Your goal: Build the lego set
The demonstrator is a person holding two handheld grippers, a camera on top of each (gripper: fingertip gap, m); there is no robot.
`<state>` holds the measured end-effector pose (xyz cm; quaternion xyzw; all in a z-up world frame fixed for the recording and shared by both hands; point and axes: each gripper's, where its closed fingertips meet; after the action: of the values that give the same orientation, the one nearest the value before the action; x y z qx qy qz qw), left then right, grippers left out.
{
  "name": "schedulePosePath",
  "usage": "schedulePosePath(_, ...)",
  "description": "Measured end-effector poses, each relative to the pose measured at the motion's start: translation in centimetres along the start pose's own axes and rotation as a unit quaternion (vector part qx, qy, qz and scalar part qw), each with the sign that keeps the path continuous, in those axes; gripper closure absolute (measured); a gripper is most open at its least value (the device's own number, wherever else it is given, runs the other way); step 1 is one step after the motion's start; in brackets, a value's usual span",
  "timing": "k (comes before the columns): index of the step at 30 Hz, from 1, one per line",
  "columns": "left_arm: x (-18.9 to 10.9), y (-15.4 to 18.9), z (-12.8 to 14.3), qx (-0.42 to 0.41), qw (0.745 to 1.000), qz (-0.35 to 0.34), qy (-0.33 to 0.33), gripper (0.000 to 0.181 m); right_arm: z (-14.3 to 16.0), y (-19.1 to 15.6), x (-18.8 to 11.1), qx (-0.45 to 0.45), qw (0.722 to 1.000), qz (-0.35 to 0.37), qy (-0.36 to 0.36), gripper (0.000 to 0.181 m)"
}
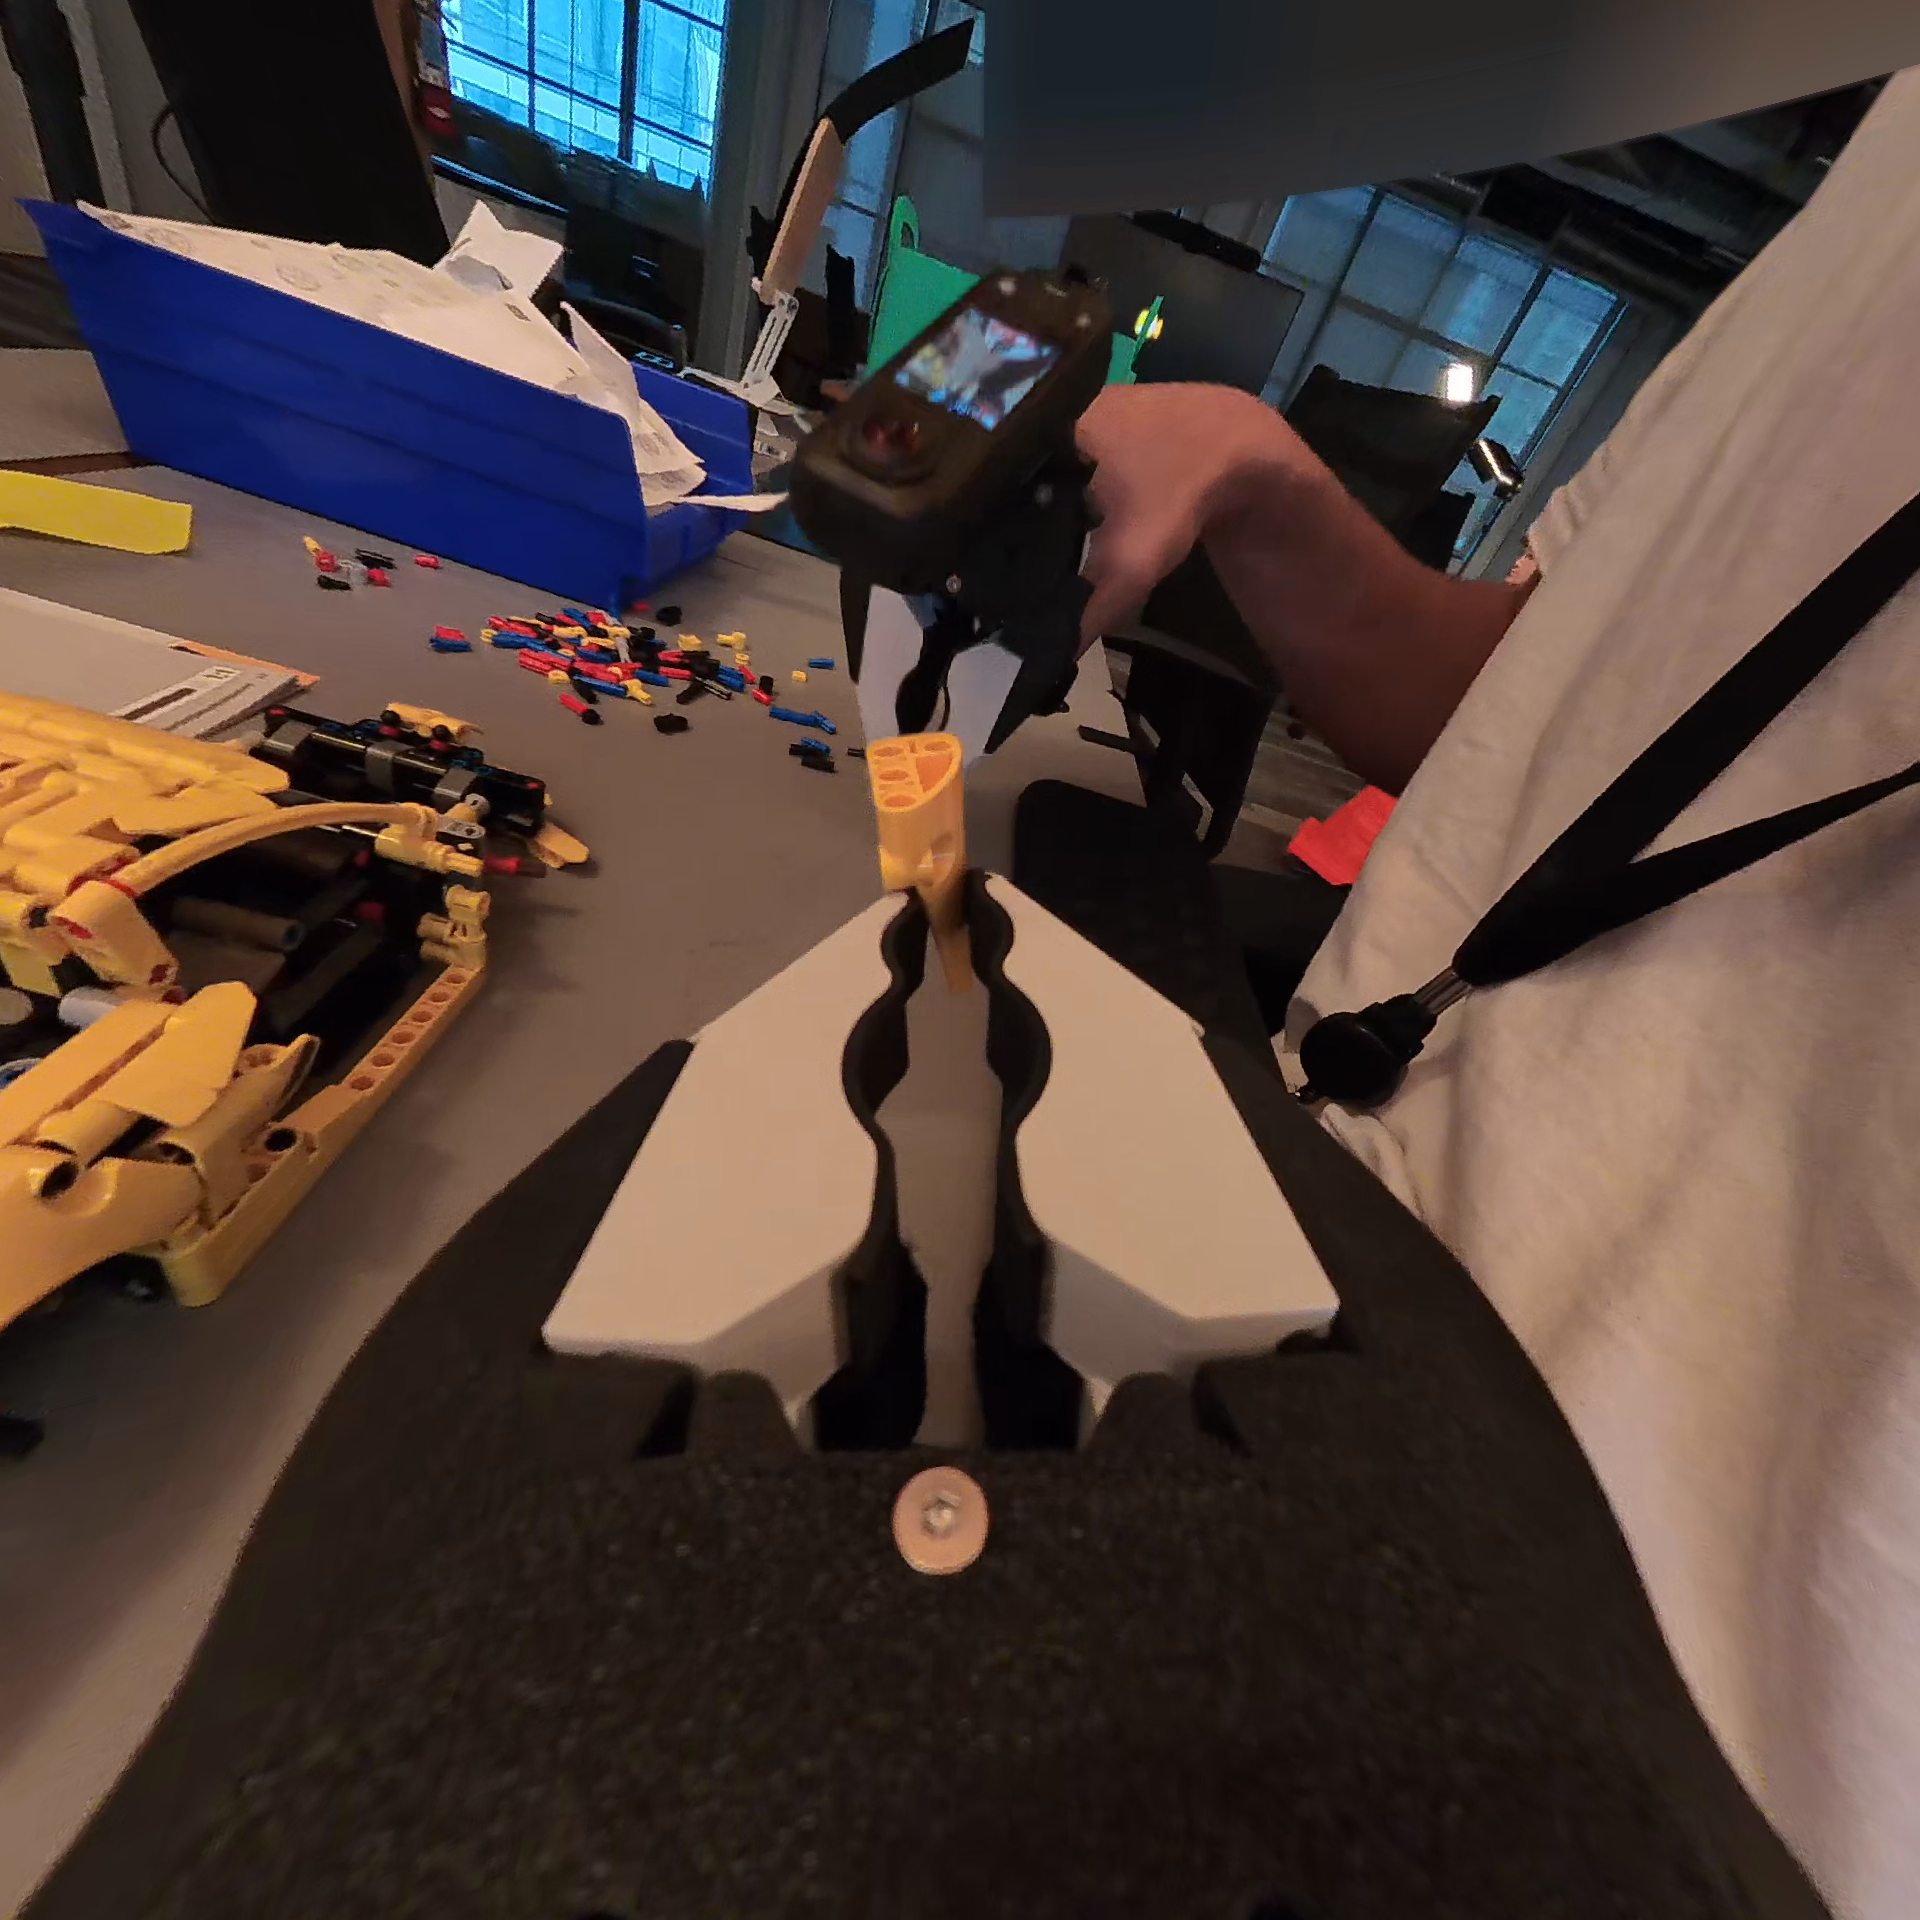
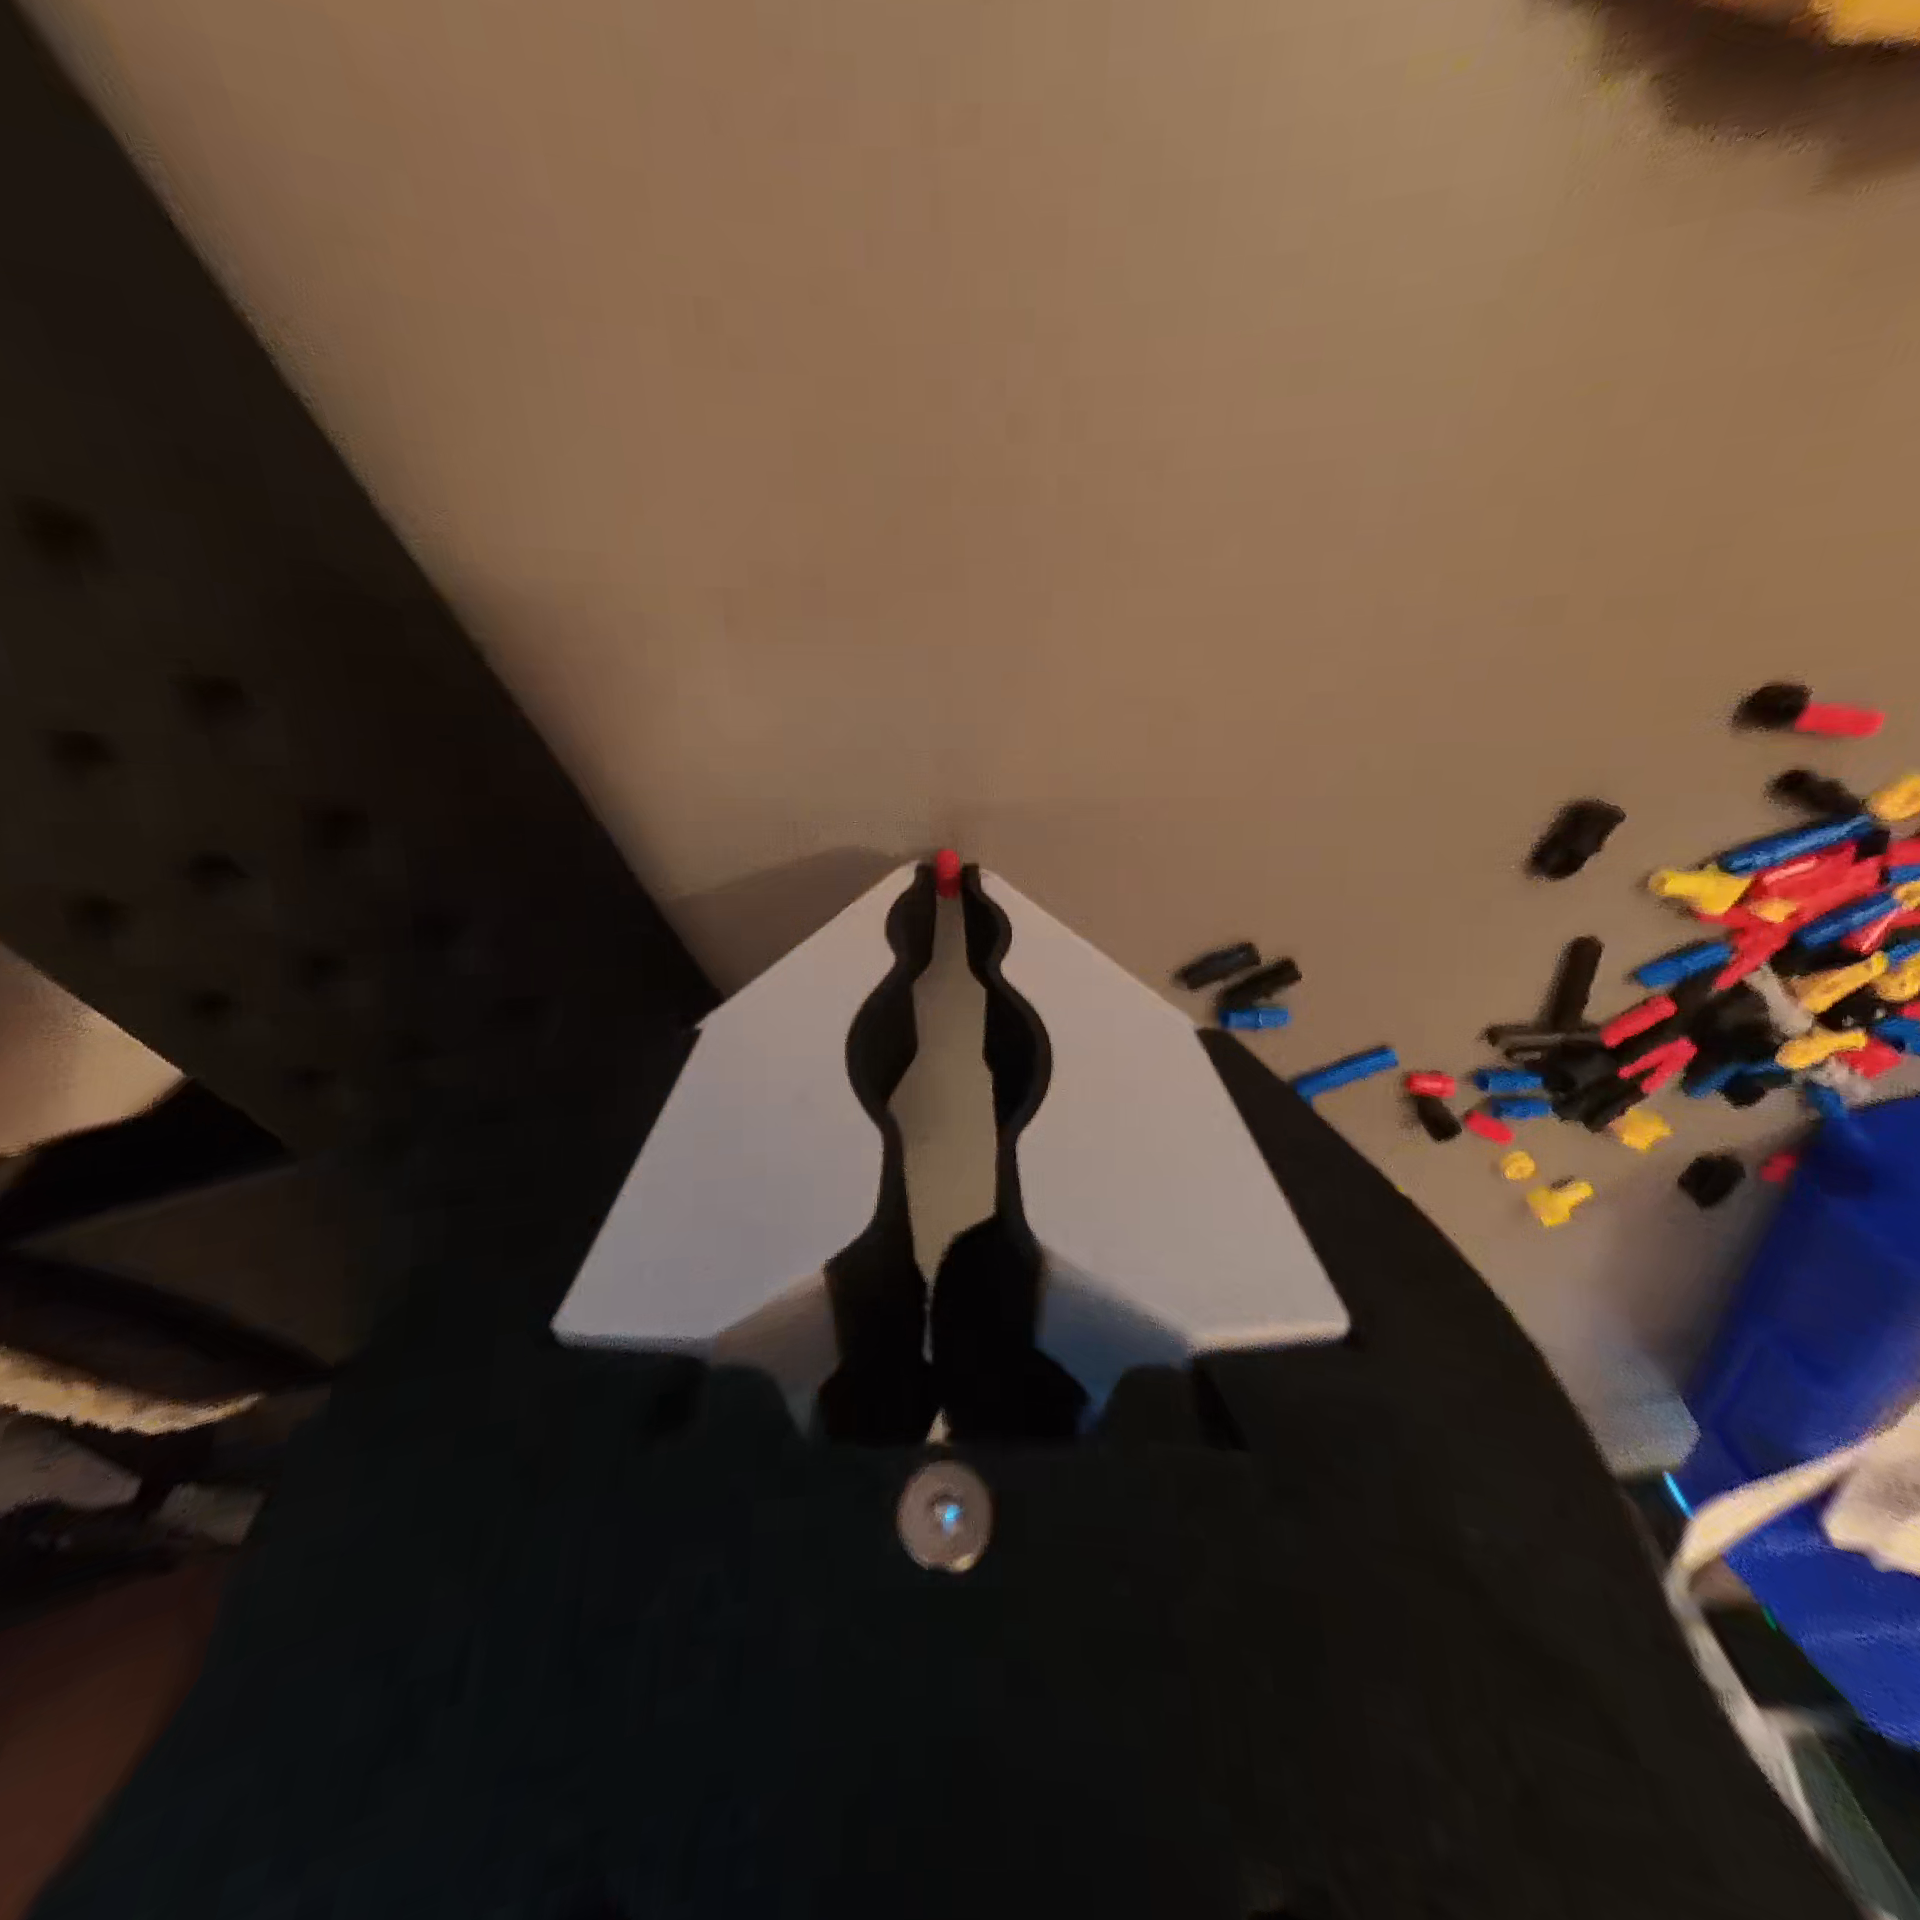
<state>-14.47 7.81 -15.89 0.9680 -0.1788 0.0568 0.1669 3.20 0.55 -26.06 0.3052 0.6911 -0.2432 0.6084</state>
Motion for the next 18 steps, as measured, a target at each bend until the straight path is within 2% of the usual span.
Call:
schedulePosePath(5,-0.07,0.02,-0.04,0.002,1.0,0.0,0.002,0.174,0.68,0.46,-0.01,-0.011,0.999,0.009,-0.029,0.177)
schedulePosePath(18,0.02,0.29,0.3,0.006,1.0,0.009,-0.009,0.174,0.92,0.4,0.35,0.0,1.0,-0.002,-0.013,0.172)
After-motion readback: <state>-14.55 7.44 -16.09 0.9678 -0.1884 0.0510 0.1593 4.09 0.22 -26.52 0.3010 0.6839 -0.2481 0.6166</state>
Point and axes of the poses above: each gripper's, where its closed fingertips meet, x out along the fingers, z out of its underside, y = z × x across the jaws, and after that the axes turned 14 degrees about y, right-handed
